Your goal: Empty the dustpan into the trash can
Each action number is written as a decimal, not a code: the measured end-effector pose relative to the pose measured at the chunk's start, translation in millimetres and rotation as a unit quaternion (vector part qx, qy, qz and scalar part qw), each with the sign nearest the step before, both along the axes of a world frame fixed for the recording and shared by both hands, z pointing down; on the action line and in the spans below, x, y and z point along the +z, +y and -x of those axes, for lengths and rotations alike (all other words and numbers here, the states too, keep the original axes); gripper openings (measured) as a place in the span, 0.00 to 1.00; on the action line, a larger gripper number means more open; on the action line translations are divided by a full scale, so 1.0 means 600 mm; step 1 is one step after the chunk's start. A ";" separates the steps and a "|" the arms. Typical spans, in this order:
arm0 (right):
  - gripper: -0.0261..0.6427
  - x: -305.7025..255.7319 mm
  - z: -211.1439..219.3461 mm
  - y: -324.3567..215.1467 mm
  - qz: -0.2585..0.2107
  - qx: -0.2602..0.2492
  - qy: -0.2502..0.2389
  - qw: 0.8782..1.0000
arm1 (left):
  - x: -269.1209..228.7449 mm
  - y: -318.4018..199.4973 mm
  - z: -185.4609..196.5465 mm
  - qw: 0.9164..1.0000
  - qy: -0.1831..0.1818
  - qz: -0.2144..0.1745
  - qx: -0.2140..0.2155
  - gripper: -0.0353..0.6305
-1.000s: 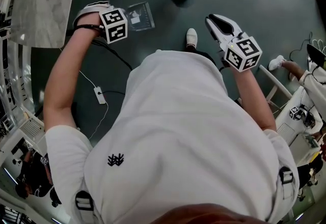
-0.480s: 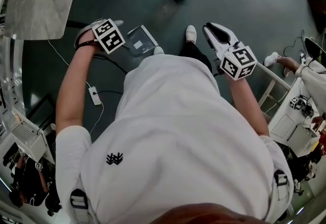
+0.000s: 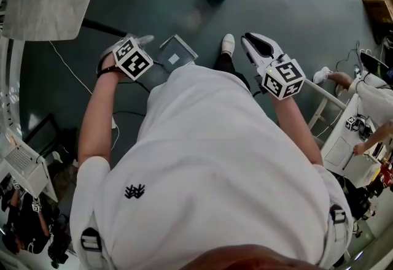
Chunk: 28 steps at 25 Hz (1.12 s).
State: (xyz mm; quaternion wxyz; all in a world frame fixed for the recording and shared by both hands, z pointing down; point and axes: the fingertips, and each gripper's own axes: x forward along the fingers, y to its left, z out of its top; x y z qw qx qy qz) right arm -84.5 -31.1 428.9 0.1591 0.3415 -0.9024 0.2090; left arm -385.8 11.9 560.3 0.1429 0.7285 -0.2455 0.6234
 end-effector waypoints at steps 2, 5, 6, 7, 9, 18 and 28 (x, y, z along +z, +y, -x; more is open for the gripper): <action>0.11 -0.008 0.003 0.003 -0.004 0.000 0.003 1.000 | -0.007 0.011 -0.011 1.000 0.024 -0.003 -0.013 0.14; 0.11 -0.015 0.011 0.011 -0.009 0.000 0.004 1.000 | -0.010 0.020 -0.016 0.999 0.043 -0.009 -0.029 0.14; 0.11 -0.015 0.013 0.014 -0.010 -0.001 0.005 1.000 | -0.009 0.022 -0.016 0.998 0.044 -0.011 -0.032 0.14; 0.11 -0.014 0.016 0.018 -0.009 -0.004 0.006 1.000 | -0.007 0.023 -0.015 0.998 0.046 -0.013 -0.034 0.14; 0.10 -0.009 0.019 0.024 -0.007 -0.008 0.008 1.000 | -0.005 0.027 -0.017 0.998 0.052 -0.015 -0.039 0.14; 0.10 -0.013 0.025 0.040 -0.012 -0.006 0.009 1.000 | -0.003 0.046 -0.023 0.996 0.069 -0.016 -0.051 0.14; 0.10 -0.012 0.032 0.044 -0.014 -0.003 0.008 1.000 | -0.014 0.043 -0.043 0.995 0.083 -0.023 -0.042 0.15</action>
